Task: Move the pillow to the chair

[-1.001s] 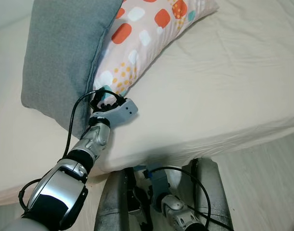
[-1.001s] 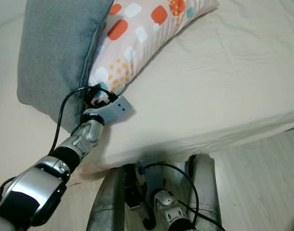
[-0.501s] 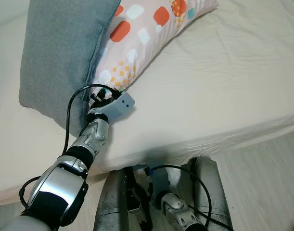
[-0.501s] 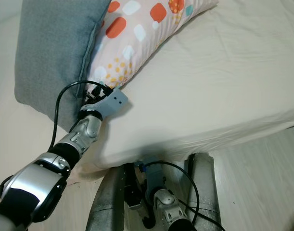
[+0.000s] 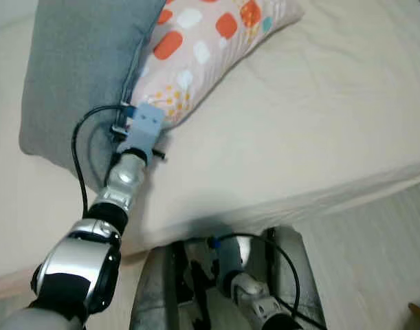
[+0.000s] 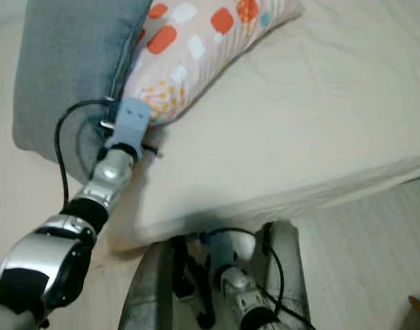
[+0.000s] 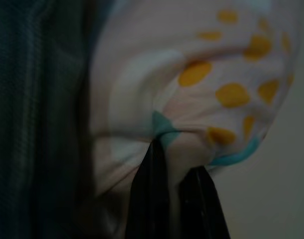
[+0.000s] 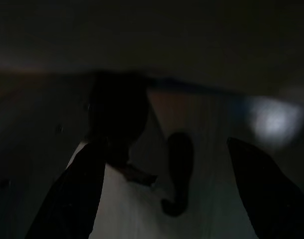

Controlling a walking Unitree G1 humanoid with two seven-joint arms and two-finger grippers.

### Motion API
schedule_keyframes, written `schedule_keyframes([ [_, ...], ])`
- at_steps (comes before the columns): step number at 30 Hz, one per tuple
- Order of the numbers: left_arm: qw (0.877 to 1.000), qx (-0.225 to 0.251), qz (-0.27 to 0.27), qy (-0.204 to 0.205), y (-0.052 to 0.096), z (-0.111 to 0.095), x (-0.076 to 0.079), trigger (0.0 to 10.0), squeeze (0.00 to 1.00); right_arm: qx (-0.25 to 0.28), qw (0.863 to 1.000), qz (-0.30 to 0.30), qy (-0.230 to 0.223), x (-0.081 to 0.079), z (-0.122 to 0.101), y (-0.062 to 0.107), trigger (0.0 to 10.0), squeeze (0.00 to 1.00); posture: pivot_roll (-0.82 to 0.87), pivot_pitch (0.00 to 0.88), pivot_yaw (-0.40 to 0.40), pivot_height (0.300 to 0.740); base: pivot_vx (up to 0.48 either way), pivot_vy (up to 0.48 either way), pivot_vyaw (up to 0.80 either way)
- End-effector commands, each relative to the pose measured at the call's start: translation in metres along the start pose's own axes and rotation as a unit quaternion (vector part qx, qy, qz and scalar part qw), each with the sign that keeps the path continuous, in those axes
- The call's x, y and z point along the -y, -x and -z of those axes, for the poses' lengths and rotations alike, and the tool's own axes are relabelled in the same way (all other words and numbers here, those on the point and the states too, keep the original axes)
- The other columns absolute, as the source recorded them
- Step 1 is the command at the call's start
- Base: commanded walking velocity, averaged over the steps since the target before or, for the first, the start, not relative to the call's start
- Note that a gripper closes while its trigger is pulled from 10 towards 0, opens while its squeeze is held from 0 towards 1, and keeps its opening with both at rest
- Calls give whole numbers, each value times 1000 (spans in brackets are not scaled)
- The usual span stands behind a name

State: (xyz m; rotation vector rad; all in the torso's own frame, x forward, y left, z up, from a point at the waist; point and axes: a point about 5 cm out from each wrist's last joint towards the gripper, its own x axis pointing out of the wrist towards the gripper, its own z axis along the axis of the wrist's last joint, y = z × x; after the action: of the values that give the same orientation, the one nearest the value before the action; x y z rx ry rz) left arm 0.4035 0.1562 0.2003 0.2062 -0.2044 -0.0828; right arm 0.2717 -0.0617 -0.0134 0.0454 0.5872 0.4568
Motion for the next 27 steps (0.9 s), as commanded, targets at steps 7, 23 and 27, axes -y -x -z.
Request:
schedule_keyframes([
  [7,946,160,201,197,10,-69,-8,0,0,-10,1000,-8,-16,3,-8,-4,10000,0,-177,267,106,606,0,0,0],
  [23,771,354,387,361,71,-156,-41,0,0,20,999,-9,-25,18,-42,-8,10000,0,-169,136,48,606,0,0,0],
  [27,739,387,396,384,86,-166,-53,0,0,25,999,-13,-32,20,-44,-8,10000,0,-167,117,40,606,0,0,0],
])
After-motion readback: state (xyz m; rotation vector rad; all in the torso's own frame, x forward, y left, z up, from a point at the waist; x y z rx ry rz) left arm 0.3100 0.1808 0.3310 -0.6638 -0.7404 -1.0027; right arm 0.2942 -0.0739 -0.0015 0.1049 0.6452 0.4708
